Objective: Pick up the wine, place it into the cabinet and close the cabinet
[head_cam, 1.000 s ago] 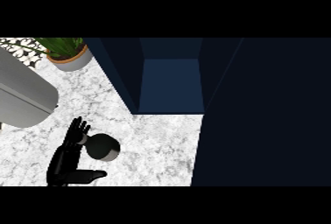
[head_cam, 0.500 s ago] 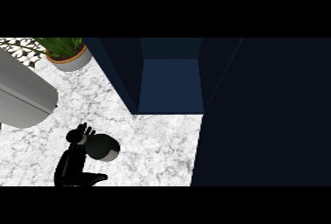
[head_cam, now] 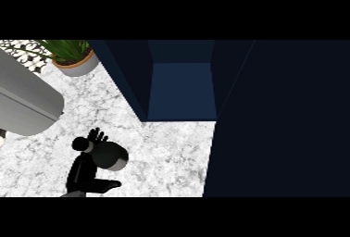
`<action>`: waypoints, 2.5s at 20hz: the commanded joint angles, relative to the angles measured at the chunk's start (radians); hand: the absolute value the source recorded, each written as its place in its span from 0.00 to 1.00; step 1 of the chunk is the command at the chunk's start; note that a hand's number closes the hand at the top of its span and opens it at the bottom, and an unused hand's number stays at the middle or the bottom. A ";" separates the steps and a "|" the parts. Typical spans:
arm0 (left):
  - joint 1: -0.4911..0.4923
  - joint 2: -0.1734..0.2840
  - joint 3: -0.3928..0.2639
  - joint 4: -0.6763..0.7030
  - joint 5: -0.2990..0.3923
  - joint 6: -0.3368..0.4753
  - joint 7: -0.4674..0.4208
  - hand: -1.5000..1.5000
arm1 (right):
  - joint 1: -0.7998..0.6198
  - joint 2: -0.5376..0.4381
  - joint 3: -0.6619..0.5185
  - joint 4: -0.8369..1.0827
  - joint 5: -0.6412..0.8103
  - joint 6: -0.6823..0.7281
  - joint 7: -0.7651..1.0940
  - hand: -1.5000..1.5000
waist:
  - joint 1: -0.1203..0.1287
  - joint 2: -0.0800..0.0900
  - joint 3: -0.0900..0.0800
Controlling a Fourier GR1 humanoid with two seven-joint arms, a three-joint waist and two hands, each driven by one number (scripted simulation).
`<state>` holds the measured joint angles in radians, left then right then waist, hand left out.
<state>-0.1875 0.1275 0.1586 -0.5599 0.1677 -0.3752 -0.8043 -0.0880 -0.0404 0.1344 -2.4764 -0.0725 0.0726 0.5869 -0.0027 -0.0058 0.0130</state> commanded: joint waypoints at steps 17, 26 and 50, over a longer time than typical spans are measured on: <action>-0.136 -0.071 0.029 0.134 0.041 -0.017 -0.075 1.00 | -0.026 -0.005 -0.042 -0.011 -0.066 0.012 0.041 0.00 | -0.003 0.007 -0.014; -0.141 -0.040 0.029 0.130 0.061 -0.080 -0.063 1.00 | 0.051 0.031 0.030 -0.052 -0.006 0.012 0.012 0.00 | -0.001 0.005 -0.013; 0.092 -0.127 -0.189 -0.511 0.266 0.149 0.298 1.00 | 0.051 0.002 -0.045 -0.013 -0.068 0.051 -0.022 0.00 | 0.005 0.002 -0.012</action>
<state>-0.1633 0.0155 0.0957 -0.9209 0.3889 -0.2972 -0.5731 -0.0812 -0.0304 0.1154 -2.4546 -0.0903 0.1033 0.5878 0.0028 -0.0031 0.0004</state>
